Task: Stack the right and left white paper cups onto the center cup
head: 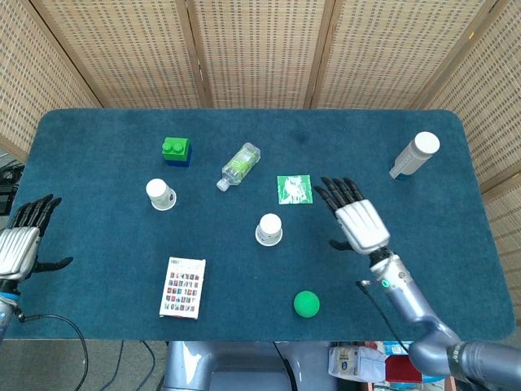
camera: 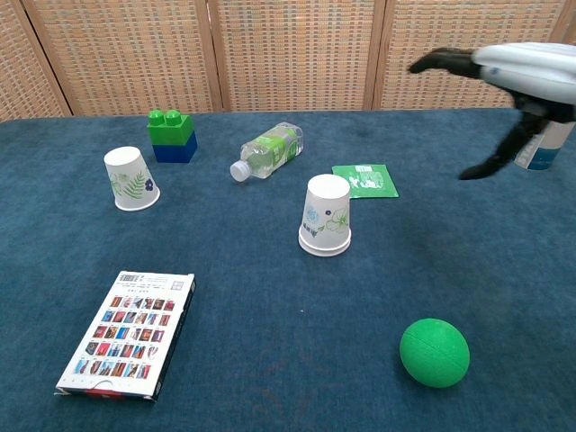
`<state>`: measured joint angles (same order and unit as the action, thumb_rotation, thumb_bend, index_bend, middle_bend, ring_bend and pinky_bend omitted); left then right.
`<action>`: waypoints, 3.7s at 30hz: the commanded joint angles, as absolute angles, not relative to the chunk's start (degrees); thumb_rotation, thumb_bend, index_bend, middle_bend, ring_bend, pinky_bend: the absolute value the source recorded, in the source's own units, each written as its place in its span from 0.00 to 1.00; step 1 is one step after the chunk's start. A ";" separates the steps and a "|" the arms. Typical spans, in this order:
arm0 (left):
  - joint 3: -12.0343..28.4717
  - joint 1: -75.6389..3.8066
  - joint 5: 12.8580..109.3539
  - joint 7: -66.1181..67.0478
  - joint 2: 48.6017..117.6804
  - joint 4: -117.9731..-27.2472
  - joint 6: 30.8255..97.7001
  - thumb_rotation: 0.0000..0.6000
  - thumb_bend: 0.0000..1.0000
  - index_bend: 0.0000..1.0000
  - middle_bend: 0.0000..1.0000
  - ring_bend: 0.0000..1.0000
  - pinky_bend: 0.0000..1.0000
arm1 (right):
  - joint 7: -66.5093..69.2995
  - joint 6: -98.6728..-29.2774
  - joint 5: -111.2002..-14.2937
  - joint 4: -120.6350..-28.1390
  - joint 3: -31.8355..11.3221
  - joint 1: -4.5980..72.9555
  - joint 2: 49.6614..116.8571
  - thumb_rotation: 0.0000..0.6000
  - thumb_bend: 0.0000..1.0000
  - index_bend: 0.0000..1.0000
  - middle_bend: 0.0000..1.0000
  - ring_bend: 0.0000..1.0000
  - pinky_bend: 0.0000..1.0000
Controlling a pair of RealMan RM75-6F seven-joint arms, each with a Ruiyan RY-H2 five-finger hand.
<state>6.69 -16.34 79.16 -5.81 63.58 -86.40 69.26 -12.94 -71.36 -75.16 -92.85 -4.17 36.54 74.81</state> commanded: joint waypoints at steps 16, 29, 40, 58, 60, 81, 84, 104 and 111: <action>10.82 -40.02 77.85 -7.86 70.95 -74.33 41.37 1.00 0.09 0.00 0.00 0.04 0.12 | -3.31 -91.12 -88.45 -81.72 3.84 15.90 73.09 1.00 0.00 0.03 0.00 0.00 0.00; 12.64 -46.07 67.84 -2.68 82.43 -62.32 36.08 1.00 0.09 0.00 0.11 0.18 0.19 | -1.38 -89.89 -89.07 -81.24 1.37 14.70 72.65 1.00 0.00 0.03 0.00 0.00 0.00; 13.12 -49.11 62.17 0.09 88.89 -53.94 33.64 1.00 0.20 0.16 0.33 0.36 0.30 | -0.87 -88.17 -88.13 -81.07 -0.63 13.94 72.66 1.00 0.00 0.03 0.00 0.00 0.00; 13.24 -49.62 63.23 -0.90 93.07 -47.15 36.09 1.00 0.21 0.42 0.48 0.49 0.42 | -0.52 -87.50 -88.90 -81.48 -2.34 12.89 72.18 1.00 0.00 0.03 0.00 0.00 0.00; 13.46 -49.52 63.18 -1.05 92.60 -47.75 36.37 1.00 0.21 0.43 0.48 0.49 0.42 | -0.54 -87.43 -88.95 -81.51 -2.46 12.81 72.18 1.00 0.00 0.03 0.00 0.00 0.00; 16.25 -48.23 76.47 -0.52 69.31 -89.11 49.66 1.00 0.21 0.43 0.48 0.49 0.41 | -0.17 -87.16 -89.26 -81.70 -3.71 12.15 72.18 1.00 0.00 0.03 0.00 0.00 0.00; 15.91 -49.66 77.28 2.57 68.91 -92.05 48.84 1.00 0.21 0.43 0.48 0.49 0.41 | -0.15 -87.14 -89.39 -81.79 -3.77 12.05 72.12 1.00 0.00 0.03 0.00 0.00 0.00; 16.89 -61.50 60.52 19.85 81.27 -90.87 43.68 1.00 0.21 0.43 0.48 0.49 0.40 | 1.31 -86.49 -90.04 -81.83 -3.95 11.73 71.48 1.00 0.00 0.03 0.00 0.00 0.00; 16.28 -62.83 57.79 21.31 82.58 -89.60 44.12 1.00 0.21 0.43 0.48 0.49 0.40 | 2.39 -86.89 -90.16 -81.62 -4.25 11.53 71.17 1.00 0.00 0.03 0.00 0.00 0.00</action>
<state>16.44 -62.64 58.05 21.13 82.41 -89.78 44.02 2.33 -86.89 -90.17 -81.66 -4.22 11.55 71.19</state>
